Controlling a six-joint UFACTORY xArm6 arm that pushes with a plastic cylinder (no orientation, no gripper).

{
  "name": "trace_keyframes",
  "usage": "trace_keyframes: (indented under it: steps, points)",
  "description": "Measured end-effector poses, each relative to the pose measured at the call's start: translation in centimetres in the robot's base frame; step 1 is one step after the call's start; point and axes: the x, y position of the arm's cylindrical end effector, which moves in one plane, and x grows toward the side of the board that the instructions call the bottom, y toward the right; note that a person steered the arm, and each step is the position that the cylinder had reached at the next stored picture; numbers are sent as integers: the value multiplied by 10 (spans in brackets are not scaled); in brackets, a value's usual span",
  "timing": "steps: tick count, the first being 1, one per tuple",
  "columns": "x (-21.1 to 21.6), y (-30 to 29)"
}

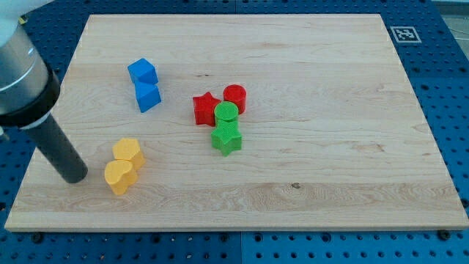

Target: Move the yellow heart below the green circle

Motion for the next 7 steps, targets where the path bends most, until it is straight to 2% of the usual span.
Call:
trace_keyframes:
  steps: [2, 3, 4, 7]
  points:
    - [51, 17]
    - [58, 23]
    - [58, 38]
    - [9, 56]
